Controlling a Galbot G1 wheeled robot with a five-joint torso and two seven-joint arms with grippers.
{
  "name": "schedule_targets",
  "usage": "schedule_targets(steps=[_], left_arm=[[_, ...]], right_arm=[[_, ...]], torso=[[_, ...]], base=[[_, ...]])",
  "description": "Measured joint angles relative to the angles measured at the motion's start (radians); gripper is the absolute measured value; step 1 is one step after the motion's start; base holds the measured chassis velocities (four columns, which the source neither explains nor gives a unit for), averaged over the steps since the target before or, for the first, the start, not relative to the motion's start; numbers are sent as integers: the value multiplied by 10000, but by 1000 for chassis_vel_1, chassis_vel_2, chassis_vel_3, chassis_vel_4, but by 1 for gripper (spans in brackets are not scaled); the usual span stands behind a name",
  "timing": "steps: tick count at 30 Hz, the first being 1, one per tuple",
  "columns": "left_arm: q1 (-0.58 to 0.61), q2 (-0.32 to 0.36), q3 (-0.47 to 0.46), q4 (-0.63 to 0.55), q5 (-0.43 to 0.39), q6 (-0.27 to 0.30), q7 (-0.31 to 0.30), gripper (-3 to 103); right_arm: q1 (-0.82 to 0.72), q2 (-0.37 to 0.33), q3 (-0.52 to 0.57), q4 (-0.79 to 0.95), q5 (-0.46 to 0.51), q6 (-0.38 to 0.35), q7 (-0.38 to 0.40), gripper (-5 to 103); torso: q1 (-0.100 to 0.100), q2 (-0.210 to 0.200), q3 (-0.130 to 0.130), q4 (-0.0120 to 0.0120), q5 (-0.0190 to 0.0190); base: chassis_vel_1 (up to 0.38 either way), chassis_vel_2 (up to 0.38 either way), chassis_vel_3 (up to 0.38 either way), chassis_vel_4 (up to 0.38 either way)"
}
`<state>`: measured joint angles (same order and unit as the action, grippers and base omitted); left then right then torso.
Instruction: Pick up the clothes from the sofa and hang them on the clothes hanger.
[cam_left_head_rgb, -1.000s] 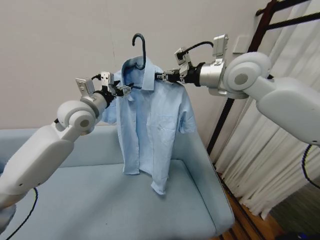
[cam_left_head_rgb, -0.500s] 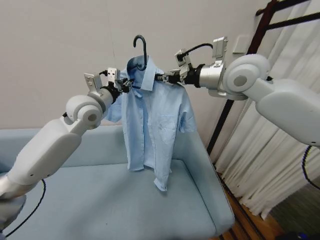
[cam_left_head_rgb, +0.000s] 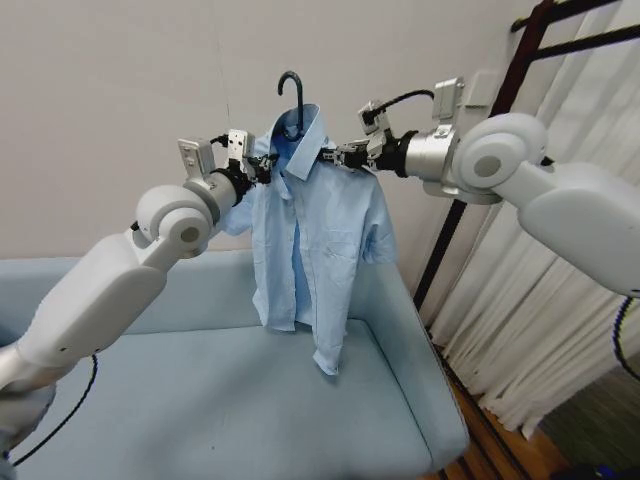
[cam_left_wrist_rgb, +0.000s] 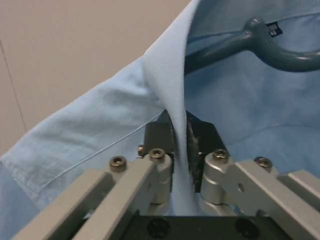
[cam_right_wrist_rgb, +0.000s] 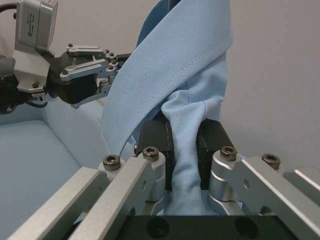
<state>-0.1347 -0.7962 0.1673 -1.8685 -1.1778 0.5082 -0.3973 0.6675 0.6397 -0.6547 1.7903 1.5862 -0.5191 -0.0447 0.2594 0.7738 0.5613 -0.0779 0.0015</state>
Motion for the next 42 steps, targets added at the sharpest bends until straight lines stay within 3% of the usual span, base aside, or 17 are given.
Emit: schedule_targets(steps=[1,5,7,11,14,16,19,20,22,25,26,29,30,33,35,39,42], left_arm=[[-24,31,-16,5,23,31,-24,15],[93,249,-204,-278,28,195,-68,31],[328,522,-382,-603,-26,299,-61,42],[816,1105,-721,-1092,-96,333,76,53],[1290,1619,-1183,-1359,-295,188,172,69],[1415,1774,-1325,-1406,-434,113,174,69],[1757,2277,-1689,-1499,-824,-360,180,85],[1757,2277,-1689,-1499,-824,-360,180,85],[2096,2614,-2046,-1540,-995,-668,223,96],[2500,3062,-2395,-1688,-1187,-998,240,100],[2500,3062,-2395,-1688,-1187,-998,240,100],[2708,3272,-2515,-1784,-1207,-1151,98,100],[2708,3272,-2515,-1784,-1207,-1151,98,100],[2804,3501,-2613,-2003,-1343,-1267,-278,100],[2811,3523,-2622,-2047,-1387,-1288,-383,100],[3002,3572,-2703,-2086,-1457,-1326,-883,100],[3541,3629,-3153,-2108,-1458,-941,-1220,100]], right_arm=[[-5,-6,-3,32,-7,-17,-7,9],[-6,-7,15,41,-10,-71,-1,9],[-6,-35,54,22,6,-82,31,9],[-6,-84,163,46,142,-89,229,9],[-6,-115,353,181,456,-110,728,9],[-6,-129,420,231,545,-119,909,9],[-49,-187,732,425,833,-135,1561,9],[-49,-187,732,425,833,-135,1561,9],[-323,-111,1379,583,1125,-342,2372,9],[-672,203,2555,931,1860,-973,4574,9],[-672,203,2555,931,1860,-973,4574,9],[-509,354,2978,1140,2552,-1486,6550,9],[-509,354,2978,1140,2552,-1486,6550,9],[222,265,2668,1120,3195,-1522,8165,9],[468,170,2513,1092,3333,-1434,8539,9],[1299,-138,2154,763,4145,-802,10054,9],[1546,-644,1997,617,4253,-772,10250,9]], torso=[[0,-1,0,0,0],[0,0,0,0,0],[0,0,0,0,0],[-1,0,0,1,0],[-1,0,0,2,-3],[-1,0,0,2,-3],[0,0,1,-2,-1],[0,0,1,-2,-1],[-1,0,1,-2,-1],[-1,1,1,4,-1],[-1,1,1,4,-1],[-1,0,1,0,-3],[-1,0,1,0,-3],[-1,0,0,0,-1],[-2,0,0,1,-2],[-1,1,0,1,1],[-1,1,0,-5,-4]], base=[[0,0,0,0],[0,0,0,0],[0,0,0,0],[0,0,0,0],[0,0,0,0],[0,0,0,0],[0,0,0,0],[0,0,0,0],[0,0,0,0],[0,0,0,0],[0,0,0,0],[0,0,0,0],[0,0,0,0],[0,0,0,0],[0,0,0,0],[0,0,0,0],[0,0,0,0]])
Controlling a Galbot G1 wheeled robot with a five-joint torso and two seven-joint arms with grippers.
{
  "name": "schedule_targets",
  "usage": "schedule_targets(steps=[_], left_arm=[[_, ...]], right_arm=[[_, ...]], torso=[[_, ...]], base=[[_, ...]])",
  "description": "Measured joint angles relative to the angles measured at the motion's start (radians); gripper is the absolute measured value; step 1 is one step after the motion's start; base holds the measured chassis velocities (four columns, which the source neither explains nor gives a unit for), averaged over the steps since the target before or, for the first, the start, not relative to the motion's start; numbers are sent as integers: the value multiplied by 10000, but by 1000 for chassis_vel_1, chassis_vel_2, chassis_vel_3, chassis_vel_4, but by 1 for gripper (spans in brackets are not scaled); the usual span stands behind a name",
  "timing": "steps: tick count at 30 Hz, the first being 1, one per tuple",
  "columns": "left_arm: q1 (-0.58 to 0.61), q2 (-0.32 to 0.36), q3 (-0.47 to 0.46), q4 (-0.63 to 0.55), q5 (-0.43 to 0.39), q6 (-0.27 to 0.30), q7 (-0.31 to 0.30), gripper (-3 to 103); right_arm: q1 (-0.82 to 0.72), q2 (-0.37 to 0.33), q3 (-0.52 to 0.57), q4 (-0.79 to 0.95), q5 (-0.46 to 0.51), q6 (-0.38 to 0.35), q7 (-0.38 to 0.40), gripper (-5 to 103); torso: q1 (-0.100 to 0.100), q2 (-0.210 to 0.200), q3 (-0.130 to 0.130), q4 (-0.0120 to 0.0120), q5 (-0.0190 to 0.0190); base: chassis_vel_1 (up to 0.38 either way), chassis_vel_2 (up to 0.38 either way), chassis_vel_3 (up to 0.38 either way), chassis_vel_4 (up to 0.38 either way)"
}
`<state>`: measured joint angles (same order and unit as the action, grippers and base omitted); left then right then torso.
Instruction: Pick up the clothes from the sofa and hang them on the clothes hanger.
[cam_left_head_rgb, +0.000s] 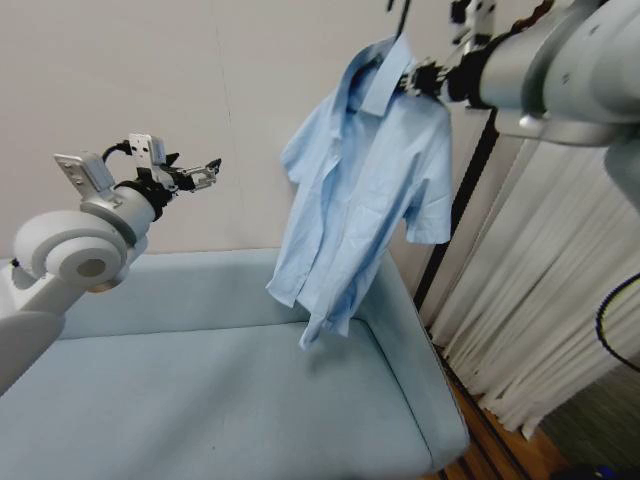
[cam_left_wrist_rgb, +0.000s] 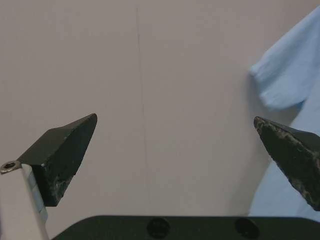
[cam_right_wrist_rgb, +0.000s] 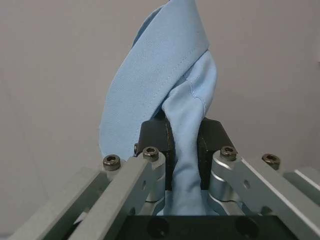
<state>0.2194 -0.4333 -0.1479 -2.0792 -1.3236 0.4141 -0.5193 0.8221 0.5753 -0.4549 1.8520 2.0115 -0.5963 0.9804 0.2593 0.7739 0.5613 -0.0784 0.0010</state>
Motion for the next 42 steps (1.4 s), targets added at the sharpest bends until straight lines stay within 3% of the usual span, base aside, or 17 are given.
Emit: schedule_targets(steps=[2,6,7,11,14,22,28,36,42], left_arm=[[356,33,-387,-36,12,103,-39,100],[3053,-18,-2668,-343,326,186,406,100],[3053,-18,-2668,-343,326,186,406,100],[5684,-668,-4240,-521,1661,-798,1491,100],[6461,-1080,-4782,-576,2285,-988,1800,100],[9126,-2797,-6323,-1301,3986,-1141,2459,100],[10213,-3479,-6872,-1623,4456,-1255,3046,100],[10403,-3816,-6937,-1712,4690,-1365,3453,100],[10379,-3775,-6917,-1708,4710,-1510,3799,100]], right_arm=[[-5,-217,-53,-62,-137,-58,-71,9],[-238,-1313,-168,-140,-653,-375,-483,9],[-238,-1313,-168,-140,-653,-375,-483,9],[38,-1866,-381,-370,-578,-674,-631,9],[154,-1926,-394,-460,-603,-770,-670,9],[-244,-2670,-453,-306,-2437,-1311,-1975,9],[343,-2940,-1107,-589,-2163,-1372,-1917,9],[1101,-2939,-1564,-806,-1560,-1369,-1109,9],[738,-3749,-1254,-403,-1872,-1360,-1769,9]], torso=[[1,0,0,1,3],[0,-1,0,4,10],[0,-1,0,4,10],[0,-1,0,3,3],[-1,0,-1,5,1],[0,0,0,2,6],[-1,0,-1,6,6],[1,0,0,6,2],[1,0,0,1,4]], base=[[0,0,0,0],[0,0,0,0],[0,0,0,0],[0,0,0,0],[0,0,0,0],[0,0,0,0],[0,0,0,0],[0,0,0,0],[0,0,0,0]])
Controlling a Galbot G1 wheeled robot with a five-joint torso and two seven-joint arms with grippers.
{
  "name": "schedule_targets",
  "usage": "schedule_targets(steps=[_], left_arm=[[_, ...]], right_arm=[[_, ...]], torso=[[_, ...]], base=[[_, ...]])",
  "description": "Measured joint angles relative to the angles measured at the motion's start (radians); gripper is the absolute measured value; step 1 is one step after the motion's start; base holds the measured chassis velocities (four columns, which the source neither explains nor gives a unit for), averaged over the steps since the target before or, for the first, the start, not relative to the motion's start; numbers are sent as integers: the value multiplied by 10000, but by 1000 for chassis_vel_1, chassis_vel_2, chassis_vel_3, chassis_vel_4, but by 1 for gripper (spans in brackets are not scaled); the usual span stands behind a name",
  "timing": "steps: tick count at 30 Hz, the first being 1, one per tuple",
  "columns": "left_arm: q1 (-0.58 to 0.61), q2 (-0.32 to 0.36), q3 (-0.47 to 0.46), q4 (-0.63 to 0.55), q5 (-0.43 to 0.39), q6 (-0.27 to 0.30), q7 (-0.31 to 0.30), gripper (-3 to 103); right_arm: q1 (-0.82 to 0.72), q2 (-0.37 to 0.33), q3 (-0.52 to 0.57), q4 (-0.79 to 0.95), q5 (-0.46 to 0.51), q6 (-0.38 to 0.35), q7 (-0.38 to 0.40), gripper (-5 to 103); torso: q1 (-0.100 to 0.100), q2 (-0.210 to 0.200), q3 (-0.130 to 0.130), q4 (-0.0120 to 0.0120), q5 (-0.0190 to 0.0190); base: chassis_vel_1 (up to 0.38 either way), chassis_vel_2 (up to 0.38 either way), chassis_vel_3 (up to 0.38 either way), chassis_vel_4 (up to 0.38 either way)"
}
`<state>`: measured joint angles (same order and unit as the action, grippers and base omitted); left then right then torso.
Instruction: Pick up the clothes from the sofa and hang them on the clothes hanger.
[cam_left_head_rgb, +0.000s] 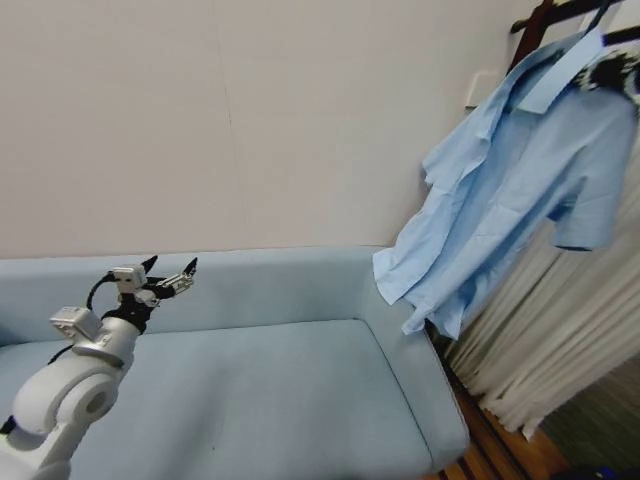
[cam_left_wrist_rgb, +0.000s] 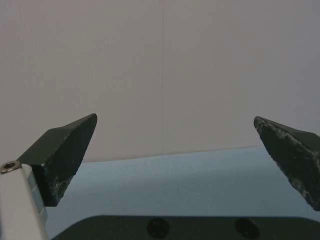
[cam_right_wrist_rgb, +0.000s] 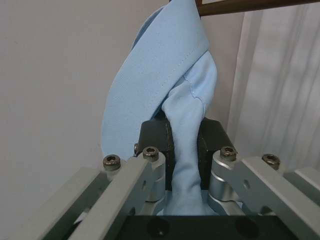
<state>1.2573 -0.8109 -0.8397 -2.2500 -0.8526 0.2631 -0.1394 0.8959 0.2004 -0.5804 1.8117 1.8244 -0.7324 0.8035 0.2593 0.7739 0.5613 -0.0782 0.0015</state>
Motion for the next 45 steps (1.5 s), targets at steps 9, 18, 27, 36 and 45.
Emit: schedule_targets(steps=[9,18,27,36,45], left_arm=[[-223,185,303,59,-8,-18,99,100],[-499,203,597,144,-4,-18,93,100],[-606,23,750,273,137,-90,250,100],[-645,-250,828,457,306,-222,502,100],[-729,-535,1034,597,476,-362,691,100]], right_arm=[[-516,-594,346,128,-657,6,-482,9],[-112,-240,101,-779,-342,8,194,9],[543,575,-430,-1826,-230,12,947,9],[3258,1771,-3279,-3243,226,17,1427,9],[4444,2245,-4777,-3686,1677,30,2899,9]], torso=[[0,0,0,4,2],[0,0,0,0,2],[0,0,1,5,1],[1,-1,1,6,-5],[1,-2,1,0,2]], base=[[0,0,0,0],[0,0,0,0],[0,0,0,0],[0,0,0,0],[0,0,0,0]])
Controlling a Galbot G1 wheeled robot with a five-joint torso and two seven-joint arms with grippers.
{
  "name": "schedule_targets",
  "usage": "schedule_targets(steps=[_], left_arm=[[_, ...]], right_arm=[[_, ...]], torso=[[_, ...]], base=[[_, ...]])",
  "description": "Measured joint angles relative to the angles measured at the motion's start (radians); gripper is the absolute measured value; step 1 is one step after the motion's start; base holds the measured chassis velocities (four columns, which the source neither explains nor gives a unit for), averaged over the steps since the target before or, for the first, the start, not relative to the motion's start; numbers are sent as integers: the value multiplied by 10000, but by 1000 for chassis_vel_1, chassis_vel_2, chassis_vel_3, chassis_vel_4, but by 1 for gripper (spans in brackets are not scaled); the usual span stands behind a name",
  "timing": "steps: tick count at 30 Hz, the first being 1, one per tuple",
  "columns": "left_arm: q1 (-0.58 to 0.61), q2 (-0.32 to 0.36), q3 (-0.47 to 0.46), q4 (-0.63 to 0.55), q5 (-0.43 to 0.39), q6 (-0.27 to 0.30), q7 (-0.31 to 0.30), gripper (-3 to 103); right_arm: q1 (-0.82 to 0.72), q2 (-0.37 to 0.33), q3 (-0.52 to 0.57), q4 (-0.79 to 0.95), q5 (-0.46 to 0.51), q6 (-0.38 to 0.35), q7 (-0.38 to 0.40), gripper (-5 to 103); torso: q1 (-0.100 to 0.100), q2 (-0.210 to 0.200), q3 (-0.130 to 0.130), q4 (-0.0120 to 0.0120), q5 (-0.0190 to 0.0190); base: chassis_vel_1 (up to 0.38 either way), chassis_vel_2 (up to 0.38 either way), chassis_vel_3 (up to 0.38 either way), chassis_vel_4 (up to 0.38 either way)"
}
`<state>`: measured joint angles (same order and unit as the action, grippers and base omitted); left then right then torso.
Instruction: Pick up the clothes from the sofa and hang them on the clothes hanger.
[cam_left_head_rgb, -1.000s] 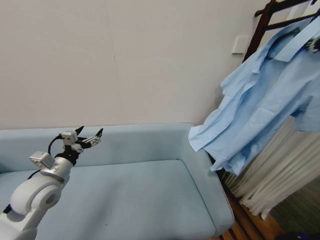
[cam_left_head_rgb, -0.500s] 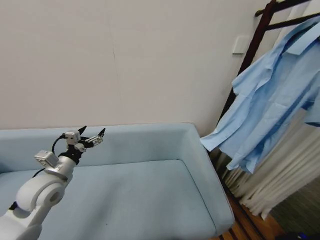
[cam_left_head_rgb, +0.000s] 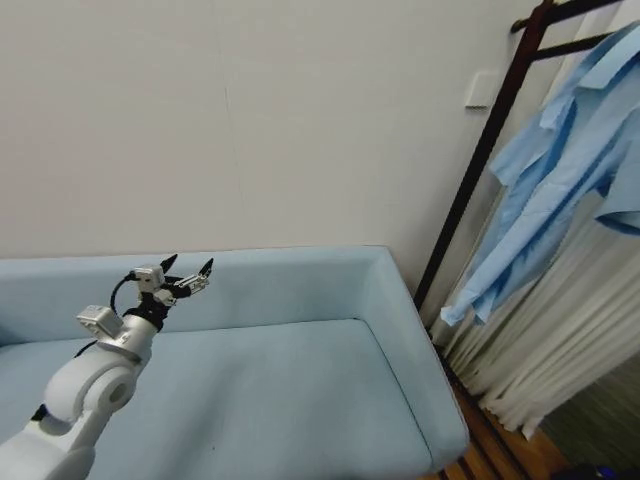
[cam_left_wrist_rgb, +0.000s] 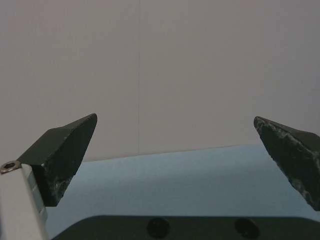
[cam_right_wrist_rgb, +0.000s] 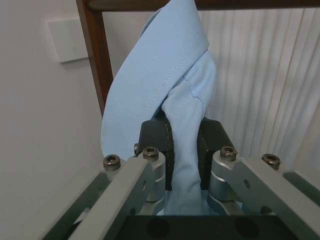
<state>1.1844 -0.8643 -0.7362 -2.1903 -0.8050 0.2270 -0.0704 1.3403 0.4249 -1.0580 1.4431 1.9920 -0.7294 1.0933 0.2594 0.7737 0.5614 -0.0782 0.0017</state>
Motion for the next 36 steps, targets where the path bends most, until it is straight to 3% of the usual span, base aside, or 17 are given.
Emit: schedule_targets(steps=[10,16,24,36], left_arm=[[-10,-192,96,-41,45,-132,103,100],[-81,-376,110,-41,61,-252,94,100],[-31,-658,110,-40,198,-310,177,100],[100,-696,64,-232,247,-380,182,100]], right_arm=[[936,450,-1211,-304,921,146,1006,9],[923,650,-1370,-415,1750,560,1850,9],[787,852,-1402,-577,1757,1012,2133,9],[623,996,-1449,-1064,858,1269,1942,9]], torso=[[0,0,-1,3,-3],[0,0,0,3,-2],[0,0,0,3,-3],[0,0,0,3,-2]], base=[[0,0,0,0],[0,0,0,0],[0,0,0,0],[0,0,0,0]])
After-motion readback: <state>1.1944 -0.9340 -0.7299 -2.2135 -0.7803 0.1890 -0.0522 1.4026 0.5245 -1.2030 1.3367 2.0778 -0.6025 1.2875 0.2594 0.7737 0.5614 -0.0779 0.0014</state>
